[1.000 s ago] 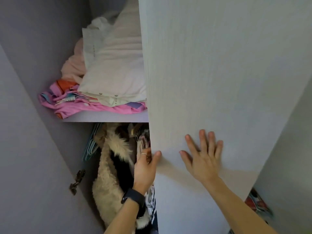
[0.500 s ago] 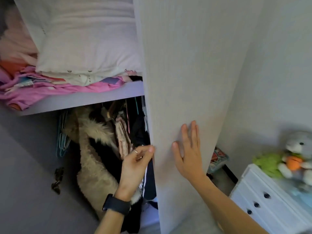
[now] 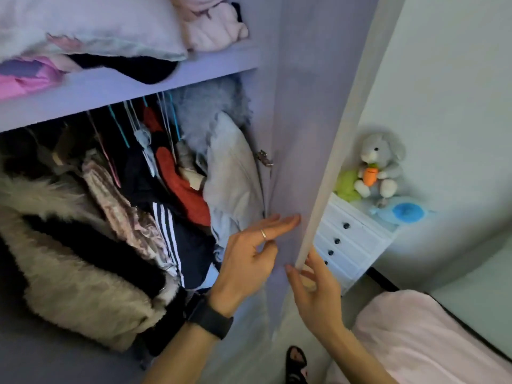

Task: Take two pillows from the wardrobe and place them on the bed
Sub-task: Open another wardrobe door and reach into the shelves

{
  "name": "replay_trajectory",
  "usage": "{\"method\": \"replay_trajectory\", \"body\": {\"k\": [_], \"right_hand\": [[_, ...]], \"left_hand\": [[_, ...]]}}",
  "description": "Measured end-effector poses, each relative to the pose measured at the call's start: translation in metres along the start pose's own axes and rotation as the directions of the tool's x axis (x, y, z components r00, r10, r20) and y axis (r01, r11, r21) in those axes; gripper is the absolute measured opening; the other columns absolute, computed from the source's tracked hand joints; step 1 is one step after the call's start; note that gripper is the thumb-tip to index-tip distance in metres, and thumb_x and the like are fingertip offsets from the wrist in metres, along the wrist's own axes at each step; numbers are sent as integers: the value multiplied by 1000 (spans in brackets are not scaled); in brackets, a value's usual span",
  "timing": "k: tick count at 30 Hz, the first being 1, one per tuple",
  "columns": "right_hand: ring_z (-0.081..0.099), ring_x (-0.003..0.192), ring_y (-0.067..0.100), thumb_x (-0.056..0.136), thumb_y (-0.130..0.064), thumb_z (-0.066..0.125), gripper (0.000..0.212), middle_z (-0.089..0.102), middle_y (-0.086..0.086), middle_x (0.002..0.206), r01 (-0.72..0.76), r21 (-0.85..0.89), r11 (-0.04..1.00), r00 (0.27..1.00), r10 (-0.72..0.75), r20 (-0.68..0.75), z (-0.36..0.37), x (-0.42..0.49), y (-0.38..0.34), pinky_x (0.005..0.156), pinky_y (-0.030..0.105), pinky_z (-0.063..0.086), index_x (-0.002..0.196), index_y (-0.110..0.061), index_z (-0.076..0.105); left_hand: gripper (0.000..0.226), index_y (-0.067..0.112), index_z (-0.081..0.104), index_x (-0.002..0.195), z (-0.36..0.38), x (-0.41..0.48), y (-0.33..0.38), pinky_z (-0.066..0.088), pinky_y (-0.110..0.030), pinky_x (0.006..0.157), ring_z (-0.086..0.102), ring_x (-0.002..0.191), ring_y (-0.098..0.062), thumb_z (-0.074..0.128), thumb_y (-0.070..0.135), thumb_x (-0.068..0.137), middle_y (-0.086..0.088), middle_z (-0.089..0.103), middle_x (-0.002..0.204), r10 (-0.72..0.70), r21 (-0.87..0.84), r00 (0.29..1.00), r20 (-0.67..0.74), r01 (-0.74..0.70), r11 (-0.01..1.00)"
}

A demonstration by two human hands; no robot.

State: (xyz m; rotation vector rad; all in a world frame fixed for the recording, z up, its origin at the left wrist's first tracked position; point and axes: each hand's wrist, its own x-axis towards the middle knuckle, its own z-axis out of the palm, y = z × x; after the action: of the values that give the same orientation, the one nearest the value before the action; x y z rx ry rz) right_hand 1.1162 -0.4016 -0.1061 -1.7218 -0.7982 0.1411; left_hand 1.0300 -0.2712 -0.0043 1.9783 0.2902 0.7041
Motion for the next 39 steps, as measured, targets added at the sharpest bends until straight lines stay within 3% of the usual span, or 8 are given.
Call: {"method": "replay_trajectory", "body": {"k": [4,8,13,18,23,27,33,39], "right_hand": [[69,90,7,98,-24,59,43,70,-20,107,-68,-26,997,988,63,-140,-27,2,9,75,29,57,141,-20,52],[53,57,1,98,-15,60,44,57,-21,66,-153,-65,986,955,131,-267,-60,16,15,60,13,41,141,-21,53],[69,100,0,100,-17,58,40,73,-8,115,-237,69,969,927,247,-282,-102,44,25,88,19,53,138,-27,55],[61,88,-22,100,-13,57,37,68,-8,112,-277,16,961,912,268,-312,-121,69,23,73,-2,40,133,-29,53],[63,108,7,98,-24,59,39,66,-10,121,-416,-8,909,834,378,-403,-107,58,32,80,4,41,132,-42,49],[51,124,14,94,-23,64,54,45,-6,145,-474,-52,879,832,428,-353,-64,22,37,97,32,45,140,-39,42],[51,122,5,94,-26,64,32,51,-23,130,-173,-126,977,985,174,-5,3,59,6,103,37,47,116,-50,61],[52,121,9,92,-21,67,28,58,-8,133,179,-62,982,973,-167,156,56,150,-68,105,19,36,116,-35,68]], "left_hand": [[82,32,35,148,39,22,-20,30,-29,117,27,143,2,43,-11,80,16,38,151,261,348,958,119,-286,893],[93,40,2,155,79,49,-38,27,-51,117,15,151,-21,43,0,81,-2,16,164,244,526,920,307,-378,762],[115,33,-14,154,118,79,-65,16,-51,118,0,152,-23,62,1,74,-2,-15,164,175,696,891,418,-438,569],[112,29,-15,154,142,92,-60,16,-51,118,-1,152,-23,61,3,77,-3,-23,162,154,702,899,410,-419,575],[95,43,-10,153,121,83,-72,8,-50,121,-2,152,-24,53,13,88,2,-13,165,6,699,892,451,-357,619],[78,39,3,155,78,61,-103,8,-48,122,5,151,-24,47,17,93,-1,7,165,-192,730,928,320,-112,674],[70,28,23,154,5,46,-129,19,-45,119,15,150,-22,54,19,91,-6,20,162,-287,736,956,62,151,660],[61,17,49,141,-87,53,-85,41,-43,107,47,130,-32,63,16,82,-12,46,145,-82,732,959,-272,261,630]]}}
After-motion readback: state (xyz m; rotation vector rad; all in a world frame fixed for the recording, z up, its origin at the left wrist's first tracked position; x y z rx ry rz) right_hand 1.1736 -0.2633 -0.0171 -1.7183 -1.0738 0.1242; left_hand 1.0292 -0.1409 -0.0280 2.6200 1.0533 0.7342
